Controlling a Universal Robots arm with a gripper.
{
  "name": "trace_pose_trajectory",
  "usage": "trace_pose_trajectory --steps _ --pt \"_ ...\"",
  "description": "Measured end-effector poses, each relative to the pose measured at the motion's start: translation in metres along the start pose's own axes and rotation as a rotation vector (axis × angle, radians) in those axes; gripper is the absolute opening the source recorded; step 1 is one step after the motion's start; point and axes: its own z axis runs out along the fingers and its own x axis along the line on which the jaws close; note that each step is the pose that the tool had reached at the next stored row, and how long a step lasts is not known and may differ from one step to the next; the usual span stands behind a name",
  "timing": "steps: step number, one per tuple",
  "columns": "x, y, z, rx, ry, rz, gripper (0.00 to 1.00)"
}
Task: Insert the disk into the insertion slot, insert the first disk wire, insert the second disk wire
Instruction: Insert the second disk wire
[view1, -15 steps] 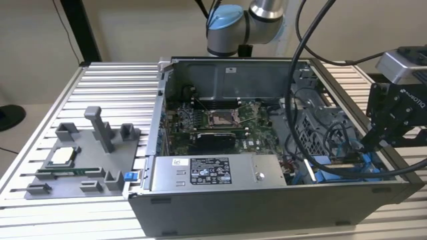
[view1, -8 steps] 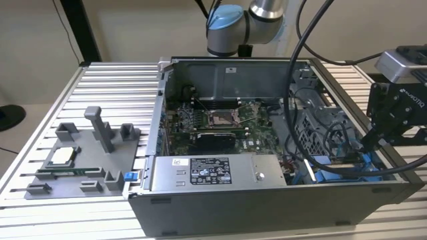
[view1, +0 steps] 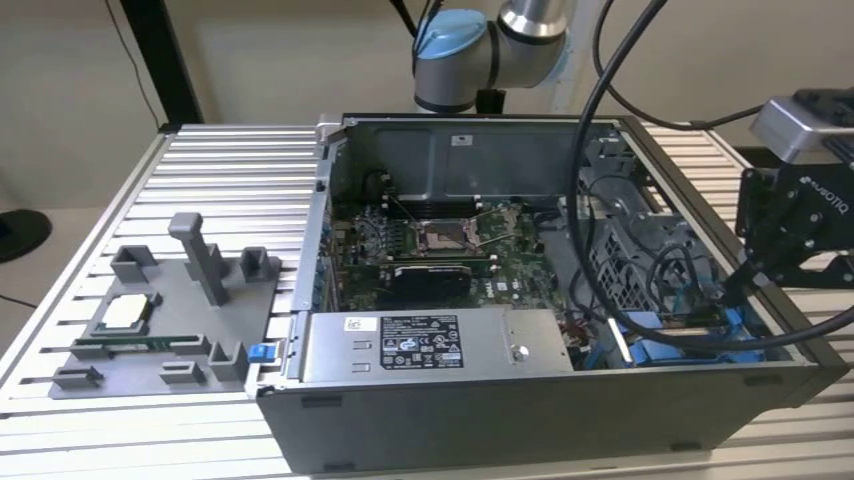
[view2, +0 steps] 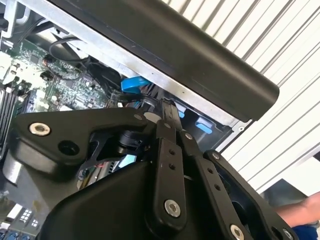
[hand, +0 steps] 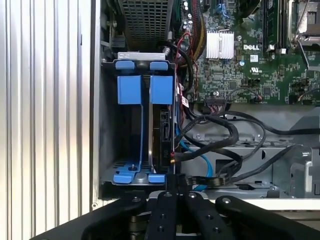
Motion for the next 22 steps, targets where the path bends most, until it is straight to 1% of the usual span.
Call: trace_pose_trajectory --steps 3,7,9,11,14,17,20,21,22 --pt "0.0001 0.0001 -0.0005 -0.0162 0.0002 0.001 0.00" --pt "0.0003 0.0002 -0.0025 -0.0324 0.0004 0.002 0.00" --pt "0.0008 0.0001 -0.0029 -0.0388 0.0004 0.002 0.00" --pt "0.0023 -0.0006 -0.0035 -0.0449 0.0002 0.003 0.00" --pt "0.0059 -0.0023 -0.0048 -0.0583 -0.0006 0.003 0.00" --pt "0.0064 -0.0036 -0.0047 -0.0584 -0.0007 0.003 0.00" --pt "0.0065 -0.0046 -0.0037 -0.0520 -0.0011 0.003 0.00" --pt "0.0065 -0.0055 -0.0037 -0.0515 -0.0011 0.003 0.00" --pt "0.0064 -0.0063 -0.0035 -0.0514 -0.0012 0.003 1.00"
